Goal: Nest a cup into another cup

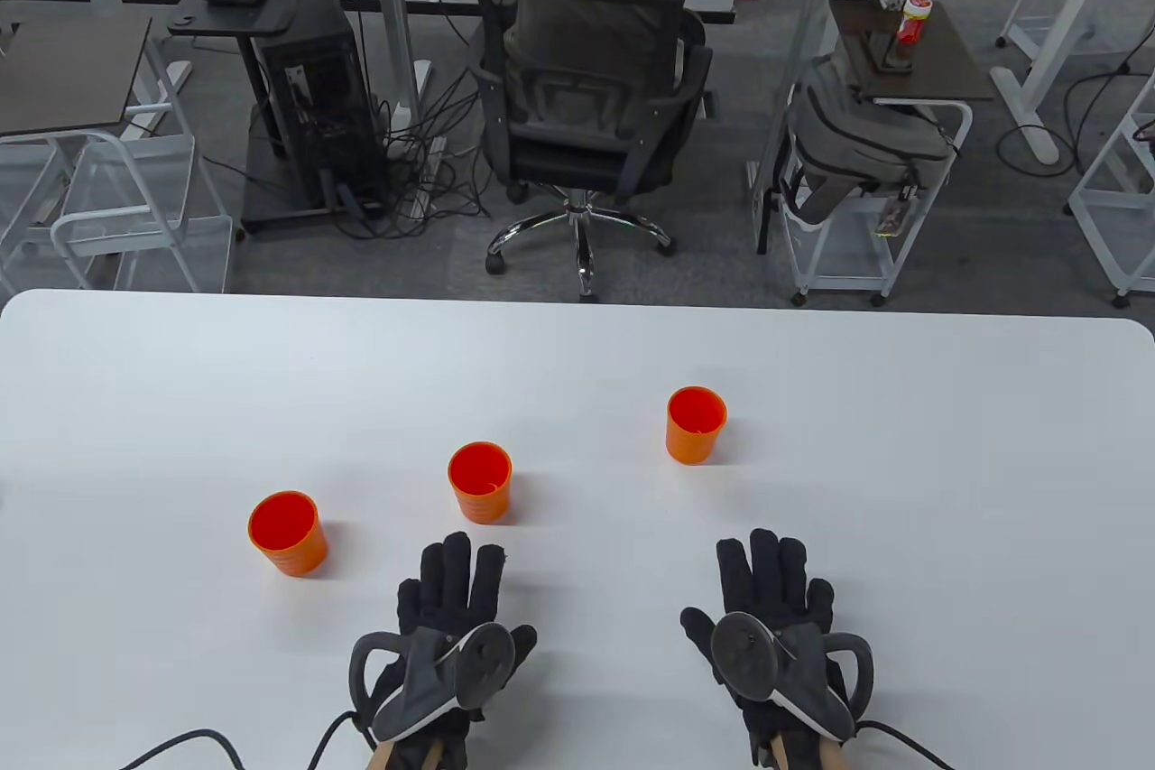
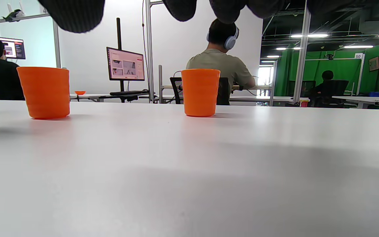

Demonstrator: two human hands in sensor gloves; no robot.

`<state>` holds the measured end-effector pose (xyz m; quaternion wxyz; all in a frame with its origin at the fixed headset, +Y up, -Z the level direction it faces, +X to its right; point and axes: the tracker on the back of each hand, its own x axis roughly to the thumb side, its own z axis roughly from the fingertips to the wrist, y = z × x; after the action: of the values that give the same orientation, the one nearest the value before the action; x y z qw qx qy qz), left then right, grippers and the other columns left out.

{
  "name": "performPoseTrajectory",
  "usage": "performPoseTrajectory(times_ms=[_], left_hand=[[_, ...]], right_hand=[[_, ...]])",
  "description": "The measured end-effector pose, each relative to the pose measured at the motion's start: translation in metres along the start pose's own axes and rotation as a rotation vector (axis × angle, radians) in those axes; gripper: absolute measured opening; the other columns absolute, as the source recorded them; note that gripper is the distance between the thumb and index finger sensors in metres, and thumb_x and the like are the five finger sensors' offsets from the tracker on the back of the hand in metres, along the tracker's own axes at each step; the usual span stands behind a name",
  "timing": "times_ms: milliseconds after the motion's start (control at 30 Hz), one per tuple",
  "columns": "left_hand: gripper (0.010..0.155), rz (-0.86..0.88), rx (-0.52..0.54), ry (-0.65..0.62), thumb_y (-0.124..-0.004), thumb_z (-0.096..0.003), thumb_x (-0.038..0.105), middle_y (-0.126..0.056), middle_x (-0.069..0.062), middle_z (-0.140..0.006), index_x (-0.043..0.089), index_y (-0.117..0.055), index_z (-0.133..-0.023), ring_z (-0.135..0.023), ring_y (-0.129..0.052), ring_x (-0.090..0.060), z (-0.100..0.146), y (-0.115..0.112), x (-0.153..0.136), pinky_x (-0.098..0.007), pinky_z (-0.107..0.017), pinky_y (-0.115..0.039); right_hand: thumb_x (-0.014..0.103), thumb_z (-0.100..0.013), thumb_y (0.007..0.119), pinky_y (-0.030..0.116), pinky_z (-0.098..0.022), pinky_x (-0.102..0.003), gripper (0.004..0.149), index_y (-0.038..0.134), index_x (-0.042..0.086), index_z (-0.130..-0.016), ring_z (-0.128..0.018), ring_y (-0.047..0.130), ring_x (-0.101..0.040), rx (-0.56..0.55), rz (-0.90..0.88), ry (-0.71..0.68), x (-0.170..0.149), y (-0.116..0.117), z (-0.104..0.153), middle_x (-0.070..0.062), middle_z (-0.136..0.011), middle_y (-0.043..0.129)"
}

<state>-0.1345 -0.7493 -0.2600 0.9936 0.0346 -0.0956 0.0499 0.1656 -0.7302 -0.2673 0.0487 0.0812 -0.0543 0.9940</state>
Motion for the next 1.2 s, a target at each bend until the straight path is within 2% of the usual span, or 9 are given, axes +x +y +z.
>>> performPoseTrajectory(times_ms=[200,367,467,567,667,767,1000,1200], left_hand=[[0.104,0.167,0.058,0.133,-0.065,-0.0503,0.077,-0.043,-0.030,-0.122,0.007,-0.030,-0.117,-0.108,-0.059,-0.050,-0.014,0.017,-0.028,-0.067,-0.073,-0.061],[0.115,0.332,0.047,0.237,-0.073,-0.0433,0.080,-0.046,-0.028,-0.123,0.003,-0.031,-0.117,-0.108,-0.064,-0.047,-0.044,0.028,-0.053,-0.064,-0.073,-0.065],[0.118,0.390,0.011,0.289,-0.074,-0.0404,0.082,-0.049,-0.027,-0.123,0.003,-0.031,-0.117,-0.108,-0.066,-0.044,-0.068,0.027,-0.063,-0.061,-0.073,-0.067],[0.121,0.361,-0.039,0.317,-0.075,-0.0374,0.084,-0.050,-0.023,-0.124,0.005,-0.031,-0.118,-0.108,-0.068,-0.040,-0.088,0.022,-0.066,-0.059,-0.074,-0.068],[0.123,0.366,-0.013,0.302,-0.077,-0.0365,0.083,-0.054,-0.027,-0.121,0.001,-0.034,-0.117,-0.104,-0.071,-0.042,-0.106,0.016,-0.071,-0.059,-0.071,-0.070],[0.124,0.413,-0.079,0.309,-0.078,-0.0350,0.083,-0.054,-0.025,-0.122,0.002,-0.034,-0.117,-0.104,-0.071,-0.042,-0.121,0.010,-0.070,-0.059,-0.071,-0.069],[0.121,0.330,-0.130,0.337,-0.081,-0.0347,0.082,-0.065,-0.021,-0.118,0.003,-0.040,-0.117,-0.100,-0.079,-0.038,-0.138,-0.004,-0.063,-0.056,-0.069,-0.073],[0.110,0.381,-0.081,0.362,-0.080,-0.0411,0.078,-0.070,-0.018,-0.113,0.004,-0.045,-0.115,-0.096,-0.084,-0.035,-0.136,-0.007,-0.061,-0.054,-0.067,-0.076]], right_hand=[[0.059,-0.058,0.062,0.041,-0.065,-0.077,0.083,0.032,0.006,-0.116,-0.102,0.033,-0.057,-0.020,-0.049,0.006,-0.009,-0.003,-0.001,-0.033,-0.117,0.031],[0.059,-0.058,0.062,0.042,-0.065,-0.077,0.083,0.033,0.006,-0.115,-0.102,0.033,-0.057,-0.027,-0.083,0.020,-0.015,-0.003,-0.002,-0.033,-0.116,0.032],[0.059,-0.058,0.062,0.042,-0.065,-0.077,0.083,0.033,0.006,-0.115,-0.102,0.033,-0.057,-0.024,-0.098,0.022,-0.018,-0.003,-0.001,-0.033,-0.116,0.032],[0.058,-0.058,0.062,0.042,-0.065,-0.077,0.083,0.033,0.006,-0.115,-0.102,0.033,-0.057,-0.028,-0.107,0.021,-0.019,-0.004,-0.001,-0.033,-0.116,0.032],[0.058,-0.058,0.062,0.043,-0.065,-0.077,0.083,0.034,0.006,-0.115,-0.102,0.034,-0.057,-0.031,-0.110,0.017,-0.019,-0.004,-0.002,-0.033,-0.116,0.032],[0.059,-0.058,0.062,0.043,-0.065,-0.077,0.083,0.034,0.006,-0.115,-0.102,0.034,-0.057,-0.030,-0.103,0.013,-0.018,-0.005,-0.002,-0.033,-0.116,0.032],[0.058,-0.058,0.062,0.043,-0.065,-0.076,0.082,0.034,0.006,-0.115,-0.102,0.034,-0.057,-0.029,-0.100,0.018,-0.019,-0.005,-0.003,-0.033,-0.116,0.033],[0.058,-0.058,0.062,0.043,-0.065,-0.076,0.082,0.034,0.006,-0.115,-0.102,0.035,-0.057,-0.031,-0.104,0.028,-0.021,-0.006,-0.004,-0.033,-0.116,0.033]])
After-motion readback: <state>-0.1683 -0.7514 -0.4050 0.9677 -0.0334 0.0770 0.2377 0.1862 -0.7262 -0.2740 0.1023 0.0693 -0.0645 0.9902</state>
